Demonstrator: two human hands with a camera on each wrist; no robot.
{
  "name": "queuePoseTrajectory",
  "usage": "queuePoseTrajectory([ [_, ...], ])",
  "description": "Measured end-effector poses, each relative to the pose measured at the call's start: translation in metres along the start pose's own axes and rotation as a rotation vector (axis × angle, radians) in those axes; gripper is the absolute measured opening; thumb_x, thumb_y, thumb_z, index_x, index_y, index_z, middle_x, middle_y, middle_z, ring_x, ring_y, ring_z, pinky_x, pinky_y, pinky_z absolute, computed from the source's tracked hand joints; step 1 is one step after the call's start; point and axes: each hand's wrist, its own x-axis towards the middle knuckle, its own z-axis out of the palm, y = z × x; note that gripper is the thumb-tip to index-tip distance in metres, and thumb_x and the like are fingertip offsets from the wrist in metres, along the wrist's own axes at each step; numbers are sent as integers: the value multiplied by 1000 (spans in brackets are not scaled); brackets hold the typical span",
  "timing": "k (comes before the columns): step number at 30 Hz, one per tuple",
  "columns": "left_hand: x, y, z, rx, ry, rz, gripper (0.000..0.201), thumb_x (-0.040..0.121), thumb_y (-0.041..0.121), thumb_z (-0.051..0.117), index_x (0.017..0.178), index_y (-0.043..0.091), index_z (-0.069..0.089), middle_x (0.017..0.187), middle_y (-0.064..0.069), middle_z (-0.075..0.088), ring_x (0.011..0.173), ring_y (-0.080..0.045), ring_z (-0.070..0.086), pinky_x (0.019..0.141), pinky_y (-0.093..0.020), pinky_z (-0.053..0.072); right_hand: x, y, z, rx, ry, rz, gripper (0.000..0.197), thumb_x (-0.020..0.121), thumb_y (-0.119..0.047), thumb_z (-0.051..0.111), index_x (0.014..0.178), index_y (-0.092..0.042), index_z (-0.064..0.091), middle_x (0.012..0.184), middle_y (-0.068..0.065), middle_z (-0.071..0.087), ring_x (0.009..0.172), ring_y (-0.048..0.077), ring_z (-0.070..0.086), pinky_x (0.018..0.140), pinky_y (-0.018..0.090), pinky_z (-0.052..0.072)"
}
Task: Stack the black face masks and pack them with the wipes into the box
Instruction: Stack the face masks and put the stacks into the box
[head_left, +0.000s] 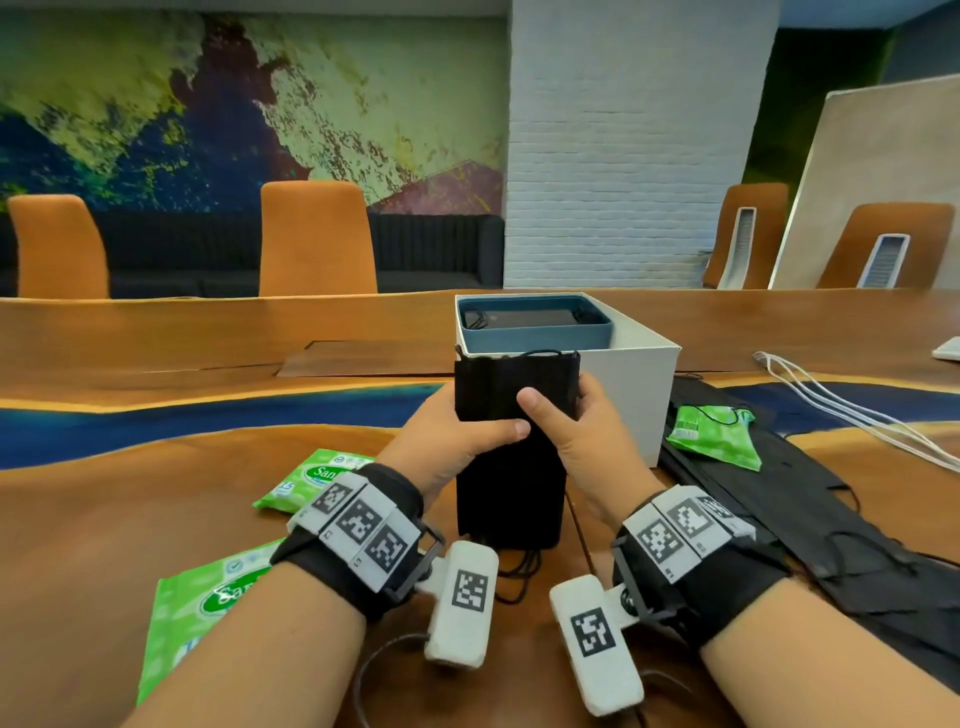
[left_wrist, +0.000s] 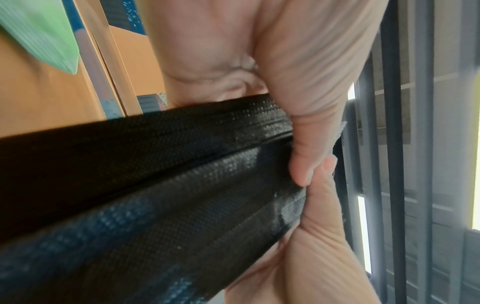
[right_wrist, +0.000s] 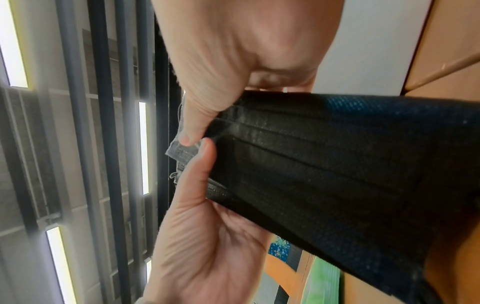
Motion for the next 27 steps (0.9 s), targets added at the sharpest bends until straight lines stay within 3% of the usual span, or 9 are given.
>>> queuePoseTrajectory([
  [3, 0, 1, -1, -70, 35, -15, 45, 79, 13, 74, 120, 21, 58, 113, -2, 69, 111, -19, 61, 100, -42, 47, 1, 2, 1, 10, -13, 28, 44, 79, -35, 70, 115, -28, 47, 113, -3, 61, 104, 11, 60, 82, 28, 55],
  [7, 0, 2, 0, -44, -11, -27, 58, 72, 18, 76, 125, 24, 53, 117, -2, 66, 112, -19, 60, 101, -44, 46, 4, 0, 3, 2, 9, 22, 38, 79, -33, 71, 110, -29, 49, 109, -2, 62, 100, 12, 62, 75, 25, 54],
  [11, 0, 3, -1, 3, -3, -29, 51, 79, 11, 72, 123, 27, 51, 117, -1, 63, 112, -18, 58, 102, -45, 44, 11, -7, 8, 11, 82, 30, 33, 81, -39, 69, 104, -24, 50, 105, 2, 64, 98, 14, 63, 76, 28, 54],
  [17, 0, 11, -14, -33, 101, -43, 34, 86, 8, 63, 111, 30, 56, 117, -2, 63, 114, -21, 57, 103, -48, 42, 23, -23, 22, -156, 117, -71, 37, 86, -45, 61, 107, -17, 48, 93, -3, 61, 83, 5, 60, 58, 10, 47],
  [22, -3, 17, -30, -117, 183, -24, 31, 87, 5, 60, 109, 28, 56, 114, -5, 62, 110, -23, 57, 96, -45, 47, 34, -25, 34, -162, 70, -62, 35, 86, -49, 59, 100, -17, 59, 96, 1, 68, 91, 11, 65, 78, 28, 54],
  [27, -2, 11, -30, -81, 169, -108, 41, 82, 10, 68, 118, 24, 52, 116, -7, 61, 111, -25, 56, 100, -48, 45, 23, -6, 34, -120, 8, 20, 32, 90, -44, 55, 111, -20, 53, 103, -3, 65, 96, 6, 62, 77, 20, 52],
])
